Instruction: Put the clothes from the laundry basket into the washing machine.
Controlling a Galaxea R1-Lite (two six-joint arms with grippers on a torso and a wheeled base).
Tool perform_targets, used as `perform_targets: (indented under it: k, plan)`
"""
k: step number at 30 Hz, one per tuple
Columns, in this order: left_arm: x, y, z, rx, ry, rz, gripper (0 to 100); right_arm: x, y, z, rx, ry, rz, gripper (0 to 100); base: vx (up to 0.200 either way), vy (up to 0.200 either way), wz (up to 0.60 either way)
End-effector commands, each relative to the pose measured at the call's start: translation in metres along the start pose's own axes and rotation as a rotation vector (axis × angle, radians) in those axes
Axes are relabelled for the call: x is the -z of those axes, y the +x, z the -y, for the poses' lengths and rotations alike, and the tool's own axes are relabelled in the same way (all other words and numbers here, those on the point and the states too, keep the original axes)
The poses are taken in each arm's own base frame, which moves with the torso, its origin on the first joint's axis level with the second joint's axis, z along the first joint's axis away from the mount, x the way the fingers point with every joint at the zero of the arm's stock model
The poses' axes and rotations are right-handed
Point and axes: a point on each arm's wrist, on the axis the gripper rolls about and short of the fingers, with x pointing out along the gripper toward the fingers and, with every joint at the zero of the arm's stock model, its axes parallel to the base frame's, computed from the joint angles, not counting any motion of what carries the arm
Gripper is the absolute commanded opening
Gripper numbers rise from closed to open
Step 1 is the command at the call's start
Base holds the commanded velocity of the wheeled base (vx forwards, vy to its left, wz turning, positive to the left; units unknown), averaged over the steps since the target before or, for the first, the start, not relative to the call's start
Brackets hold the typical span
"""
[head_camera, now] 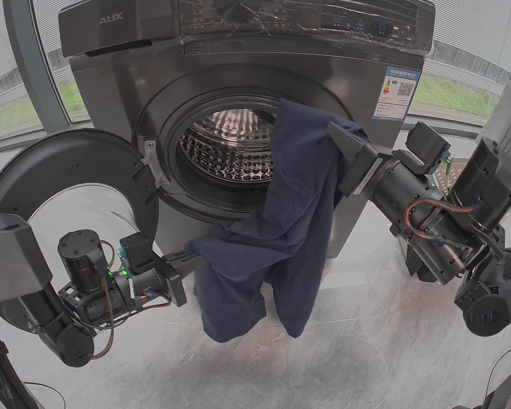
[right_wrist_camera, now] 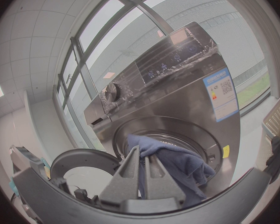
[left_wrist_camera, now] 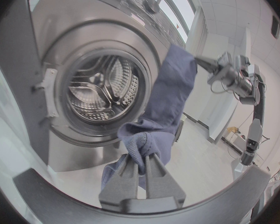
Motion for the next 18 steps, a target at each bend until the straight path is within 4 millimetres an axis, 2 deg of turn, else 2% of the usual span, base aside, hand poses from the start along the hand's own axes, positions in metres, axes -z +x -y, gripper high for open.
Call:
perform_targets:
  k: [1,6,8,10,13,18]
  plan:
    - [-0.027,-0.032,-0.008,-0.074,0.027,0.081,0,0.005,-0.01,0.02,0.063,-0.03,-0.035,0,0.0,0.0,0.0]
    - [-0.038,-0.034,-0.012,-0.084,0.047,0.128,0,0.015,-0.018,0.044,0.141,-0.061,-0.088,0,0.0,0.0,0.0]
    - [-0.042,-0.032,-0.012,-0.084,0.054,0.143,0,0.017,-0.021,0.047,0.153,-0.065,-0.101,0,0.0,0.0,0.0]
    - [-0.053,-0.028,-0.014,-0.084,0.071,0.187,0,0.029,-0.033,0.053,0.17,-0.078,-0.163,0,0.0,0.0,0.0]
    - [-0.064,-0.027,-0.014,-0.083,0.09,0.233,0,0.035,-0.038,0.053,0.169,-0.081,-0.193,0,0.0,0.0,0.0]
    - [-0.069,-0.028,-0.013,-0.08,0.097,0.249,0,0.038,-0.041,0.051,0.148,-0.079,-0.21,0,0.0,0.0,0.0]
